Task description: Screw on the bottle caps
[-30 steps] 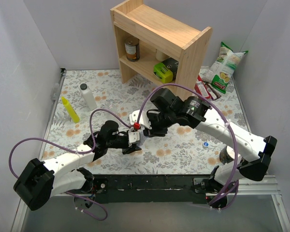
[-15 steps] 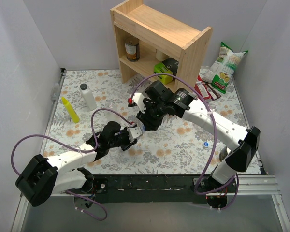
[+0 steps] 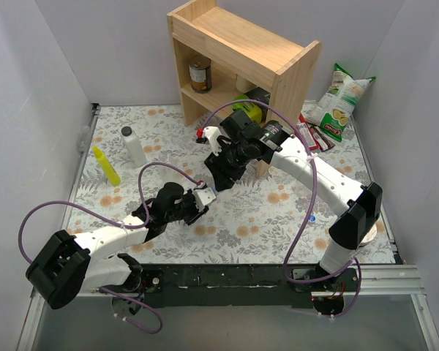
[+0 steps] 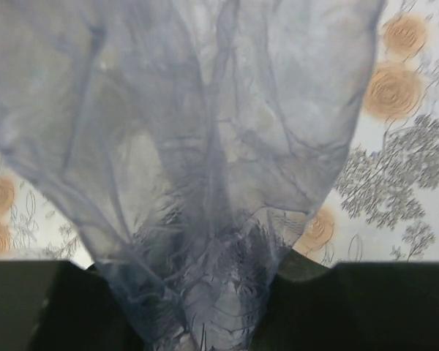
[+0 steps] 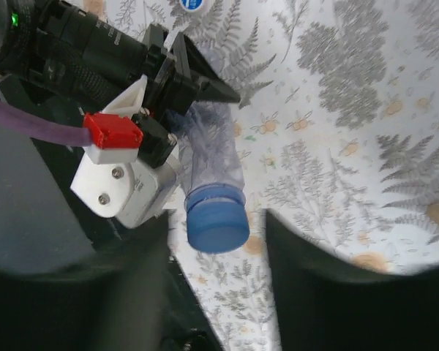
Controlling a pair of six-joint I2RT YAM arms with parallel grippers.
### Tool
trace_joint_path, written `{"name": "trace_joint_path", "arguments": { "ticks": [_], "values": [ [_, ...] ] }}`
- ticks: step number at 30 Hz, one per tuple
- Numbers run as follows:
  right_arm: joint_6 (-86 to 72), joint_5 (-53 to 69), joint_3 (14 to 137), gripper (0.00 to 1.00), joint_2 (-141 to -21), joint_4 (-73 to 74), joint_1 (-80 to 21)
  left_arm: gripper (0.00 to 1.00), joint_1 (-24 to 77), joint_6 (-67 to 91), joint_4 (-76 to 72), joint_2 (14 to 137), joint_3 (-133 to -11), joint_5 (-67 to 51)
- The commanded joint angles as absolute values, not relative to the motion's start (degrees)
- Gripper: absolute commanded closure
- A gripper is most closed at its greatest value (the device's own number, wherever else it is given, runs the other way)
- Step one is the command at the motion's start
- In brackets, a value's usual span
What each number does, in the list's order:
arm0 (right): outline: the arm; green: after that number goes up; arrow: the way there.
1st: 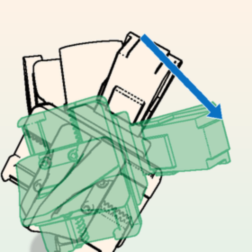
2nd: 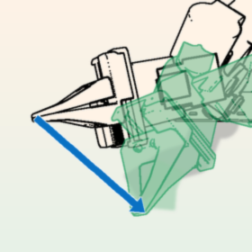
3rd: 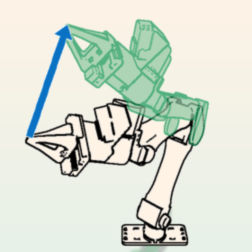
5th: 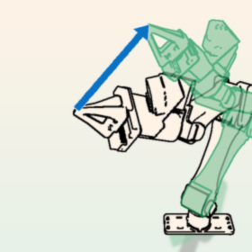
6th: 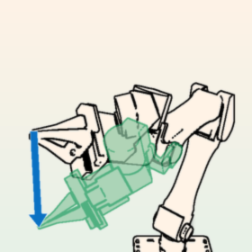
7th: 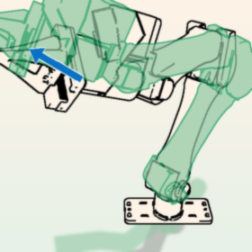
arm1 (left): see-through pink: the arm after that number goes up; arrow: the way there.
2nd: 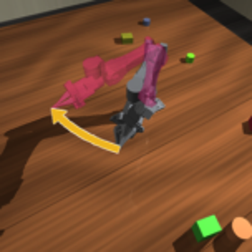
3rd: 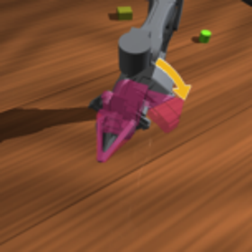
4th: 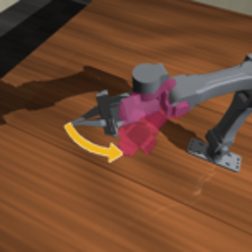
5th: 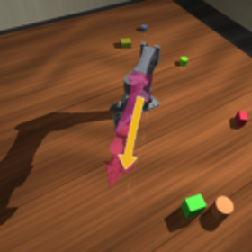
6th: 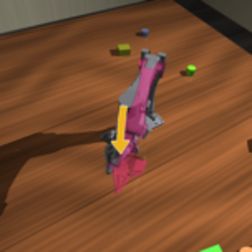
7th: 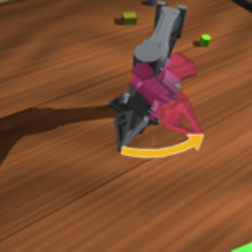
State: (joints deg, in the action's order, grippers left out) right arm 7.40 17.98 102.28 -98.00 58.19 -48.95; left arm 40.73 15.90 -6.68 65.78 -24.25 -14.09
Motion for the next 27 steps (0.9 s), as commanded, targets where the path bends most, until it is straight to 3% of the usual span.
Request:
{"name": "trace_joint_path", "arguments": {
  "ticks": [1,7,11,13,21,22,27],
  "values": [
    [9.57,14.68,110.20,0.09,-97.12,57.21,-50.71,1.00,41.57,18.10,-9.33,65.74,-27.77,-18.18],
    [21.32,21.44,116.64,0.08,-92.21,61.26,-50.54,1.00,41.31,17.94,-1.15,64.78,-27.69,-30.83],
    [38.08,26.18,102.52,0.25,-84.22,61.61,-50.54,1.00,40.78,13.65,4.11,64.25,-28.82,-36.99],
    [44.97,27.86,92.09,0.29,-78.77,60.21,-50.89,1.00,40.78,10.47,7.63,64.42,-29.70,-38.93],
    [60.38,23.30,80.33,0.23,-70.93,53.79,-54.66,1.00,41.13,2.29,14.15,64.43,-33.13,-41.31],
    [60.38,23.03,80.25,0.17,-70.93,52.48,-55.02,1.00,41.13,2.02,14.32,64.42,-33.13,-41.66],
    [60.55,24.26,79.90,0.24,-70.58,49.92,-56.51,1.00,41.22,1.23,15.64,64.69,-34.10,-41.92]
  ]
}}
